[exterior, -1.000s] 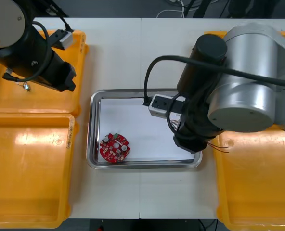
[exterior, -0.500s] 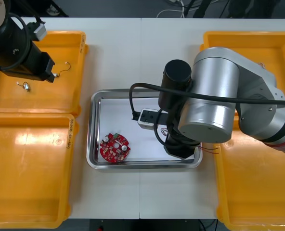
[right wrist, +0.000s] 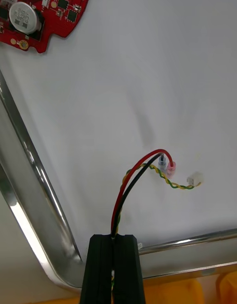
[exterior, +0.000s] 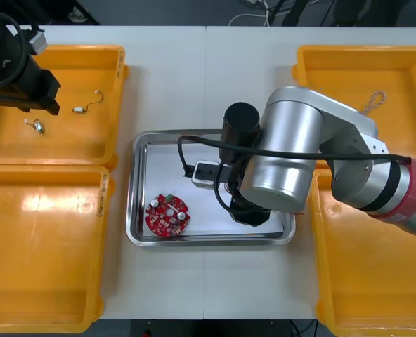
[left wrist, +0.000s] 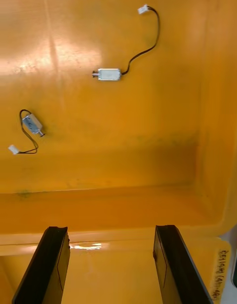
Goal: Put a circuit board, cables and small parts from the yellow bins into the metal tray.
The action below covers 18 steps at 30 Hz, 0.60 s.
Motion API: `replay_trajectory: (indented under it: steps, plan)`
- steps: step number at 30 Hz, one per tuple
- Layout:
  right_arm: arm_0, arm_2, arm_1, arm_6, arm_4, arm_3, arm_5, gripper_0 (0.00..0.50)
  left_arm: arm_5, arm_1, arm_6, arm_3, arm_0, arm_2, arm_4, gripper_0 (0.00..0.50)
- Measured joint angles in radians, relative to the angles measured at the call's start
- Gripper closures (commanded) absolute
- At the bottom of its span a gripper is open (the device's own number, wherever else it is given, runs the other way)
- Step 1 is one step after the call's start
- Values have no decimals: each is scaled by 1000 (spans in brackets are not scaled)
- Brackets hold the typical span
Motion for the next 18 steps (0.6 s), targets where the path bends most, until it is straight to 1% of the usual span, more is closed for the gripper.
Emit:
replay_trajectory:
  steps: [4, 8, 18]
  plan:
    - [0, 50, 0, 0, 39, 11, -39, 500, -11, 0, -52, 45, -7, 23, -23, 0]
    - [0, 88, 0, 0, 48, 27, -73, 500, -57, 0, -120, 100, -13, 51, -24, 0]
    - [0, 115, 0, 0, 48, 97, -178, 500, -180, 0, -128, 223, -33, 56, -25, 0]
